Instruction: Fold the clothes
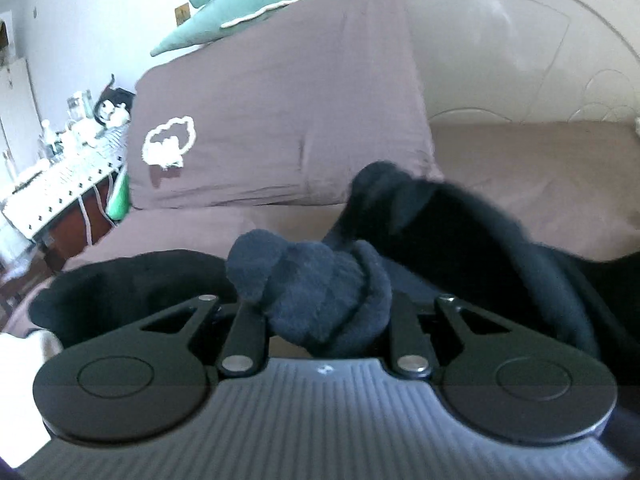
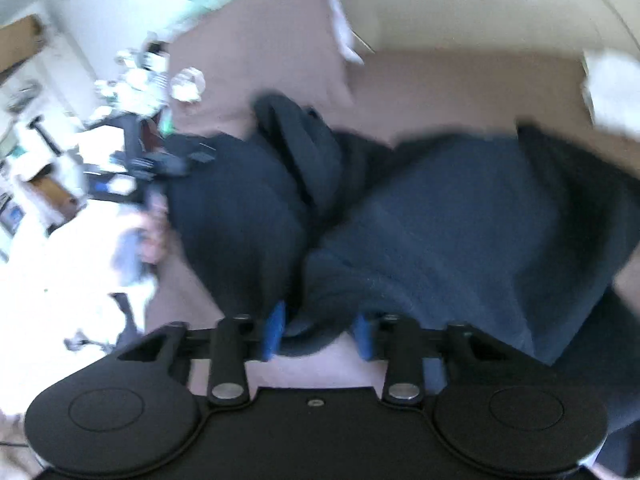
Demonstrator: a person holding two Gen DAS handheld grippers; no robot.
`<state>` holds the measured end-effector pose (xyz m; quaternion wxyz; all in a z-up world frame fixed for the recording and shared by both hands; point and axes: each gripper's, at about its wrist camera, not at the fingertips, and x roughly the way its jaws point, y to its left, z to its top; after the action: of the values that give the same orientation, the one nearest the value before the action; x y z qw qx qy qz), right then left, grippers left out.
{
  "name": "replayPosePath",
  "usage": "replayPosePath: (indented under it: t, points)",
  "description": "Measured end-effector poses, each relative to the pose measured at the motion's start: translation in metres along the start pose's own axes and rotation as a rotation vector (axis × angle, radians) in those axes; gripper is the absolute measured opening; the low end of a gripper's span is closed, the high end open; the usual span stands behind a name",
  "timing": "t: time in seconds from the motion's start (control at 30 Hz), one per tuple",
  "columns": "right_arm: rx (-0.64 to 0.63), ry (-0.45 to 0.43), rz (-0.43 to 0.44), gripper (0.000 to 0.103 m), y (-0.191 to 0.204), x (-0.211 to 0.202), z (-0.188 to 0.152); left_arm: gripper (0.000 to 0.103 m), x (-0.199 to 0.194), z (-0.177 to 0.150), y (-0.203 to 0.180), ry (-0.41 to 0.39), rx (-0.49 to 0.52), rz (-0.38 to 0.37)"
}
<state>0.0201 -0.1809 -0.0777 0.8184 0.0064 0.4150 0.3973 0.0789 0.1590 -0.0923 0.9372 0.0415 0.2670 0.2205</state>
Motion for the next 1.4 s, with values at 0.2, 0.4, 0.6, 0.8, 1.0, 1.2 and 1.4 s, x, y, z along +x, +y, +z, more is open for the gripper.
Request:
replayPosePath:
  t: [0.2, 0.4, 0.6, 0.8, 1.0, 1.2, 1.4]
  points:
    - [-0.04, -0.137, -0.015, 0.087, 0.017, 0.004, 0.07, 0.019, 0.003, 0.009, 0.003, 0.001, 0.028, -0.063]
    - [-0.072, 0.039, -0.083, 0.085, 0.018, 0.142, 0.111, 0.023, 0.016, 0.012, 0.045, 0.131, -0.217, -0.194]
    - [-0.024, 0.104, -0.213, 0.084, 0.028, 0.254, 0.114, 0.04, 0.029, 0.002, 0.065, 0.265, -0.501, -0.411]
    - [-0.176, 0.006, -0.22, 0.017, 0.049, 0.228, 0.103, 0.011, -0.025, 0.036, 0.034, 0.083, -0.282, -0.321]
    - [-0.175, -0.291, -0.183, 0.016, 0.053, 0.081, 0.133, 0.011, -0.06, 0.09, -0.005, -0.063, -0.095, -0.247]
    - [-0.142, -0.561, -0.404, 0.014, 0.022, -0.007, 0.202, 0.011, -0.035, 0.206, -0.066, -0.097, -0.017, -0.239]
    - [0.02, -0.612, -0.778, 0.052, -0.044, -0.018, 0.282, 0.092, -0.01, 0.322, -0.126, -0.131, 0.06, -0.23]
